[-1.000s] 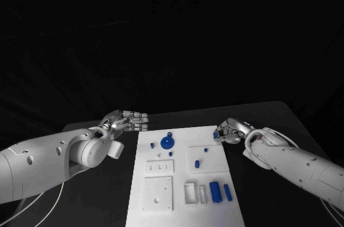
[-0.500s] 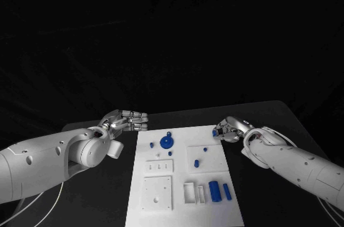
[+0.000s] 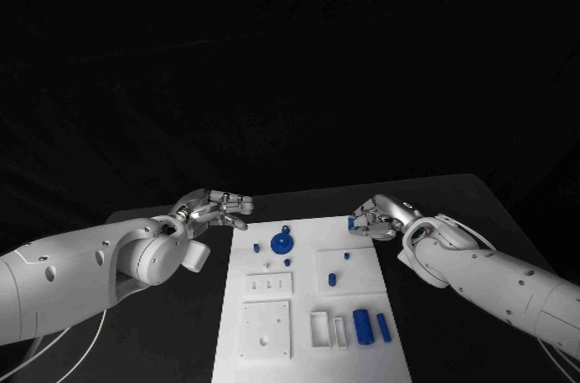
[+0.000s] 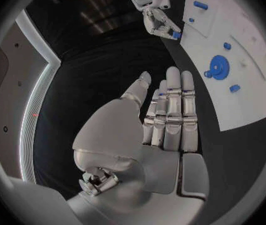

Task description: Assemble the parts on the task board

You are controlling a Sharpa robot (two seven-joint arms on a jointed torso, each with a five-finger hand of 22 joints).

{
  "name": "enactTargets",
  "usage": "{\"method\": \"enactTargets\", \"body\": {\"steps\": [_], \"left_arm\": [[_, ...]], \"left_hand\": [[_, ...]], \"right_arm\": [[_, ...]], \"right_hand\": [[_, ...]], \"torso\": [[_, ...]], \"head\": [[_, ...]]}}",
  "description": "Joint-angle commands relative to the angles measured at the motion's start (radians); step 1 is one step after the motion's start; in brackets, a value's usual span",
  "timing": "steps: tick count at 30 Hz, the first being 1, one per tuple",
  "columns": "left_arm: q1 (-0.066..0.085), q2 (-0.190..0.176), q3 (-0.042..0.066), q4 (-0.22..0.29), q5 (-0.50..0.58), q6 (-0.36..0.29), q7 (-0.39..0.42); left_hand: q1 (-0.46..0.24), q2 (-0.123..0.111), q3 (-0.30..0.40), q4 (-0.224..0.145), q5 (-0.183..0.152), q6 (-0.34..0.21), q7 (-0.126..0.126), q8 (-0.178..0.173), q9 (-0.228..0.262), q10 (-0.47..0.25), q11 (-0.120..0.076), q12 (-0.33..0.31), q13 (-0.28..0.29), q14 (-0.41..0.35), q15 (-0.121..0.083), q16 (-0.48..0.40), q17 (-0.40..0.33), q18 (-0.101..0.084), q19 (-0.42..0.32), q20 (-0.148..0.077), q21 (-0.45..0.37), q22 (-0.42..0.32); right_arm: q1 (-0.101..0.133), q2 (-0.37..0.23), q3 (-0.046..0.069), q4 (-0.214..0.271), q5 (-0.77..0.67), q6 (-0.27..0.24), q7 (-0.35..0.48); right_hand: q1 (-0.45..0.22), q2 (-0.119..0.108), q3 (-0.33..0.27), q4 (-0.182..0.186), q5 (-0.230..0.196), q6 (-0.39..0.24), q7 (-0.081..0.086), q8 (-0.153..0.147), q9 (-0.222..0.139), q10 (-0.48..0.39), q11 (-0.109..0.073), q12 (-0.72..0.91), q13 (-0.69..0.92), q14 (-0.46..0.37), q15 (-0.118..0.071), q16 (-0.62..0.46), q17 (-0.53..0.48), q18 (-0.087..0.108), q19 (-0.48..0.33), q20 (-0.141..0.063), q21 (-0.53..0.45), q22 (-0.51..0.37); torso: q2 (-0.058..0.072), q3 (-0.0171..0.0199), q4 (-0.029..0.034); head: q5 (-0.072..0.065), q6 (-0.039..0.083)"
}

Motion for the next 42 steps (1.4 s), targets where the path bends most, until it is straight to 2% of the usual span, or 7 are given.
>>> {"method": "enactTargets", "body": {"steps": [1, 5, 10, 17, 25, 32, 42], "left_arm": [[0.01, 0.006, 0.002, 0.009, -0.075, 0.009, -0.095], [0.026, 0.022, 0.001, 0.012, -0.117, 0.017, -0.189], [0.044, 0.051, 0.001, 0.014, -0.156, 0.032, -0.298], [0.056, 0.111, 0.0, -0.008, -0.2, 0.056, -0.421], [0.059, 0.176, 0.0, -0.043, -0.222, 0.059, -0.493], [0.059, 0.204, -0.001, -0.06, -0.229, 0.051, -0.511], [0.059, 0.234, 0.0, -0.081, -0.252, 0.052, -0.523]], "left_hand": [[-0.022, -0.002, -0.007, 0.017, -0.011, 0.021, -0.015, 0.002, 0.002, 0.096, -0.034, 0.003, 0.003, 0.038, -0.037, 0.141, 0.091, -0.023, 0.031, -0.037, 0.089, 0.055], [-0.04, -0.004, -0.03, 0.053, -0.02, 0.056, -0.034, 0.001, 0.003, 0.198, -0.065, 0.01, 0.011, -0.016, -0.071, 0.405, 0.271, -0.036, 0.015, -0.078, 0.246, 0.166], [-0.045, -0.004, -0.053, 0.104, -0.027, 0.064, -0.04, 0.002, 0.003, 0.228, -0.075, 0.031, 0.029, -0.062, -0.076, 0.527, 0.331, -0.03, -0.039, -0.083, 0.341, 0.251], [-0.093, -0.015, -0.084, 0.177, -0.052, 0.071, -0.043, 0.003, 0.004, 0.234, -0.078, 0.075, 0.059, -0.052, -0.08, 0.572, 0.327, -0.024, -0.049, -0.085, 0.377, 0.295], [-0.168, -0.086, -0.058, 0.269, -0.064, 0.054, -0.047, 0.005, 0.005, 0.232, -0.085, 0.159, 0.106, -0.034, -0.092, 0.643, 0.347, -0.019, -0.035, -0.099, 0.434, 0.35], [-0.208, -0.126, -0.024, 0.341, -0.066, 0.054, -0.047, 0.003, 0.004, 0.235, -0.085, 0.16, 0.109, -0.031, -0.093, 0.651, 0.339, -0.017, -0.041, -0.101, 0.44, 0.371], [-0.197, -0.118, -0.021, 0.338, -0.065, 0.084, -0.054, 0.004, 0.012, 0.234, -0.089, 0.171, 0.117, -0.028, -0.096, 0.663, 0.333, -0.018, -0.042, -0.103, 0.439, 0.392]], "right_arm": [[0.004, -0.008, 0.0, 0.051, -0.023, -0.013, -0.071], [0.009, -0.013, 0.0, 0.109, -0.035, -0.01, -0.097], [0.012, -0.003, 0.0, 0.158, -0.041, -0.003, -0.117], [0.014, 0.02, -0.006, 0.2, -0.051, 0.01, -0.139], [0.019, 0.042, -0.026, 0.239, -0.066, 0.019, -0.157], [0.027, 0.056, -0.042, 0.253, -0.076, 0.023, -0.165], [0.032, 0.066, -0.053, 0.264, -0.079, 0.03, -0.166]], "right_hand": [[-0.006, -0.003, -0.006, 0.006, 0.0, 0.008, -0.002, 0.004, 0.001, 0.006, 0.0, 0.004, 0.002, 0.003, -0.004, 0.006, 0.003, -0.004, 0.005, -0.002, 0.006, 0.135], [-0.002, -0.009, -0.005, 0.018, 0.003, 0.008, -0.002, 0.004, 0.001, 0.006, 0.0, 0.002, 0.003, 0.004, -0.004, 0.006, 0.007, -0.004, 0.006, -0.002, 0.01, 0.136], [-0.002, -0.01, -0.005, 0.02, 0.01, 0.007, -0.002, 0.004, 0.001, 0.006, 0.0, 0.002, 0.004, 0.004, -0.004, 0.006, 0.008, -0.005, 0.007, -0.002, 0.013, 0.137], [-0.003, -0.011, -0.006, 0.023, 0.01, 0.006, -0.002, 0.004, 0.001, 0.006, 0.0, 0.002, 0.004, 0.004, -0.004, 0.006, 0.009, -0.004, 0.007, -0.002, 0.013, 0.137], [-0.004, -0.011, -0.007, 0.027, 0.01, 0.005, -0.002, 0.004, 0.001, 0.007, 0.0, 0.003, 0.005, 0.004, -0.004, 0.005, 0.009, -0.005, 0.008, -0.002, 0.017, 0.137], [-0.006, -0.011, -0.008, 0.031, 0.012, 0.004, -0.002, 0.004, 0.001, 0.007, 0.0, 0.003, 0.006, 0.005, -0.004, 0.006, 0.01, -0.005, 0.008, -0.002, 0.017, 0.137], [-0.005, -0.013, -0.009, 0.035, 0.012, 0.003, -0.002, 0.004, 0.001, 0.007, 0.0, 0.002, 0.006, 0.005, -0.004, 0.005, 0.011, -0.004, 0.008, -0.002, 0.018, 0.137]], "torso": [[-0.009, -0.0047, -0.0038], [-0.016, -0.0099, -0.0061], [-0.025, -0.0153, -0.009], [-0.034, -0.02, -0.0078], [-0.035, -0.02, -0.0107], [-0.034, -0.0199, -0.0099], [-0.033, -0.0202, -0.0093]], "head": [[0.006, -0.001], [0.013, 0.0], [0.024, -0.004], [0.04, -0.011], [0.049, -0.014], [0.043, -0.013], [0.041, -0.014]]}}
